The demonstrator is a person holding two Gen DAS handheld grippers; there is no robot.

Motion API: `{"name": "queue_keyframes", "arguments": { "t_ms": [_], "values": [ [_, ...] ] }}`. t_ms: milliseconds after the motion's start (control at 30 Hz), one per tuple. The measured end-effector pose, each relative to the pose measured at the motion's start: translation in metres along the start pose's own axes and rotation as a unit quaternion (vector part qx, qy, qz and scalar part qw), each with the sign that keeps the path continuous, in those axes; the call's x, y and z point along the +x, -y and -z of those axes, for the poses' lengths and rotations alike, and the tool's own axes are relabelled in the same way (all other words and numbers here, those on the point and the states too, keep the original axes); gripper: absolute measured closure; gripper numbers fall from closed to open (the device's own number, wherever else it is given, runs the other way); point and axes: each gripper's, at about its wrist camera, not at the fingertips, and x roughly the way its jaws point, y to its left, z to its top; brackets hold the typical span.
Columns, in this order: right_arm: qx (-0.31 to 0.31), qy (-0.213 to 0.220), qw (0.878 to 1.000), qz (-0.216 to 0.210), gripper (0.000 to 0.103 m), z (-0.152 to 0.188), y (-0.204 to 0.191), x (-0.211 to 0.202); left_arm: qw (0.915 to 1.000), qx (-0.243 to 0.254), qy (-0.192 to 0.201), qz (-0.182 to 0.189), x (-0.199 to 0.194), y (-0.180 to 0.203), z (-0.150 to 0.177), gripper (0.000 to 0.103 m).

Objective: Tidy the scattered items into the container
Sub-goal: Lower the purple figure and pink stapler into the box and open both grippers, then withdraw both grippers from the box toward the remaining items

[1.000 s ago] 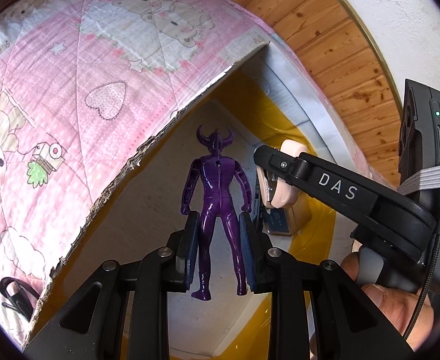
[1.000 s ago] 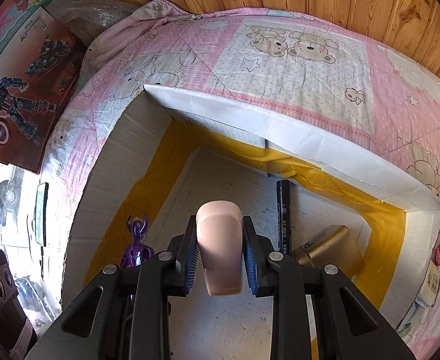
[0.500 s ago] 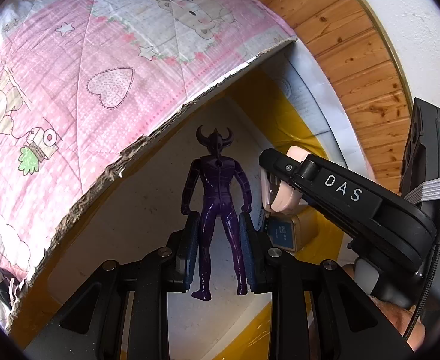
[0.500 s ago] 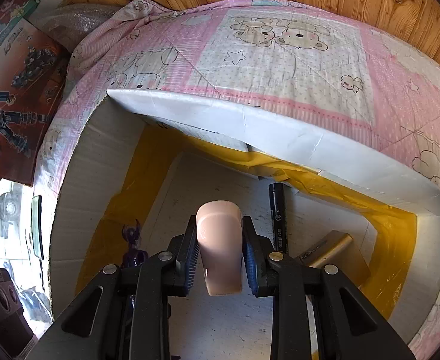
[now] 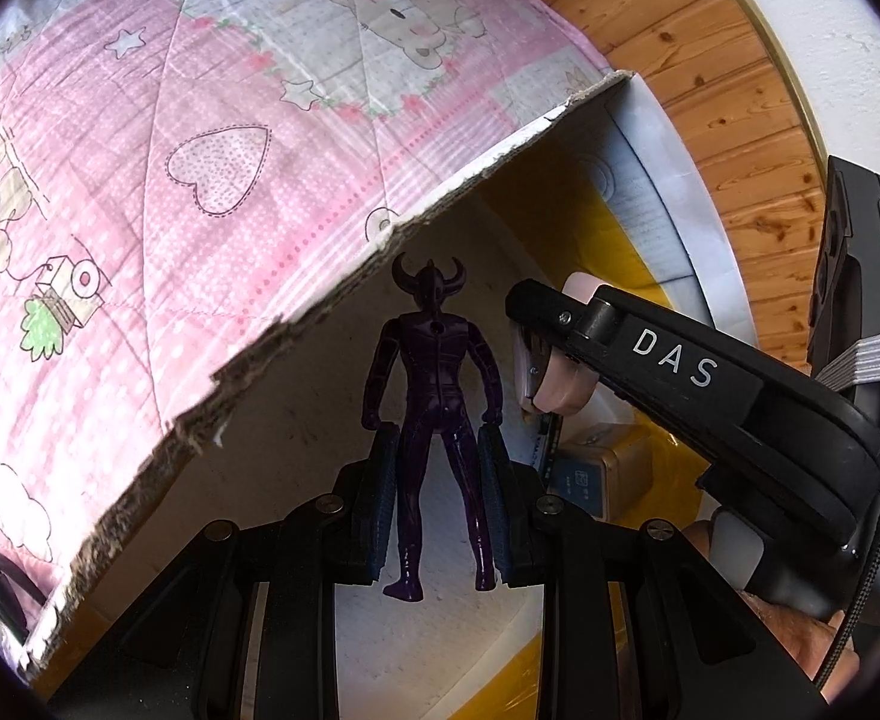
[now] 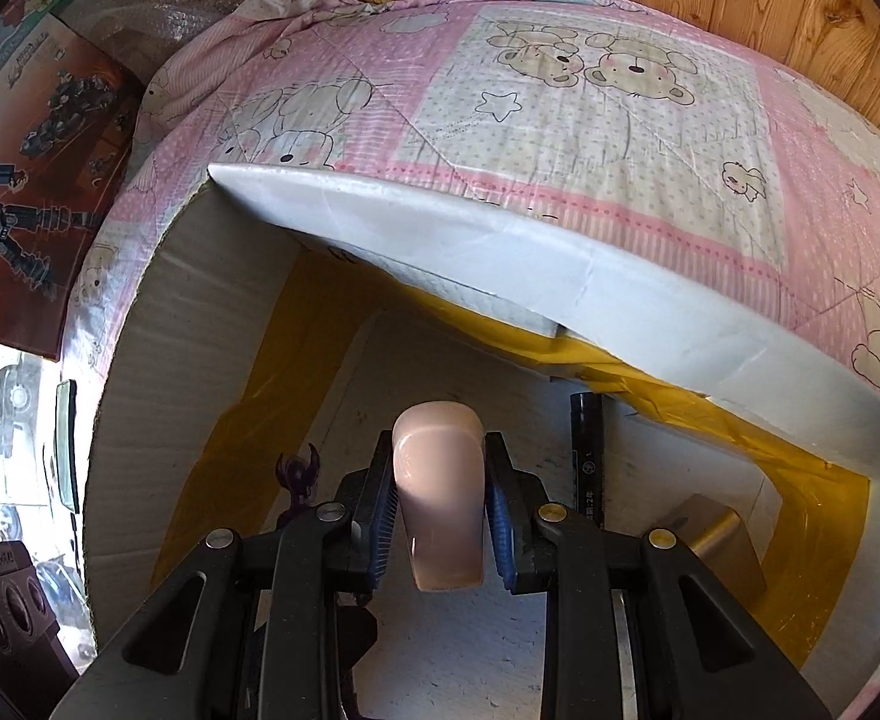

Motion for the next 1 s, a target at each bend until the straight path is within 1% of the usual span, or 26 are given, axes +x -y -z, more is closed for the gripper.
{"name": "queue_keyframes", "arguments": {
  "t_ms": [100, 200, 300, 333, 433, 567, 667, 733, 800, 867, 933, 1000],
  "values": [
    [-0.004, -0.002, 1.0, 0.003, 0.074, -0.002, -0.002, 0.003, 1.0, 0.002, 0.001, -0.007, 0.002, -0.001, -0.002, 0.075],
    [-0.007, -0.003, 1.0, 0.005, 0.074, -0.004, -0.002, 0.005, 0.9996, 0.016, 0.008, -0.02, 0.002, 0.003, -0.002, 0.075],
    [-0.011, -0.004, 1.0, 0.009, 0.074, -0.006, -0.003, 0.006, 0.9984, 0.034, 0.023, -0.04, -0.002, 0.009, -0.001, 0.076],
    [-0.012, -0.005, 1.0, 0.01, 0.074, -0.006, -0.002, 0.007, 0.9982, 0.037, 0.025, -0.041, -0.003, 0.01, -0.001, 0.078],
    [-0.015, -0.004, 1.0, 0.013, 0.074, -0.007, 0.0, 0.005, 0.9973, 0.045, 0.033, -0.048, -0.007, 0.013, -0.001, 0.078],
    [-0.015, -0.003, 1.0, 0.013, 0.074, -0.008, 0.0, 0.003, 0.9976, 0.04, 0.031, -0.047, -0.008, 0.01, -0.002, 0.077],
    [-0.013, 0.003, 1.0, 0.012, 0.072, -0.007, -0.001, -0.002, 0.9987, 0.028, 0.028, -0.033, -0.013, 0.005, -0.005, 0.066],
    [-0.013, 0.006, 1.0, 0.009, 0.072, -0.007, 0.001, -0.008, 0.999, 0.022, 0.029, -0.026, -0.019, 0.002, -0.006, 0.065],
    [-0.017, 0.011, 1.0, 0.011, 0.073, -0.009, 0.002, -0.016, 0.9995, 0.016, 0.027, -0.011, -0.026, -0.001, -0.007, 0.065],
    [-0.021, 0.017, 1.0, 0.011, 0.073, -0.006, 0.0, -0.027, 0.9995, 0.015, 0.026, 0.002, -0.034, -0.003, -0.006, 0.064],
    [-0.02, 0.024, 0.999, 0.007, 0.073, 0.007, 0.008, -0.038, 0.9994, 0.016, 0.028, 0.012, -0.043, -0.005, -0.004, 0.064],
    [-0.015, 0.031, 0.999, -0.002, 0.073, 0.008, 0.012, -0.049, 0.9991, 0.015, 0.032, 0.022, -0.053, -0.008, -0.004, 0.064]
  ]
}}
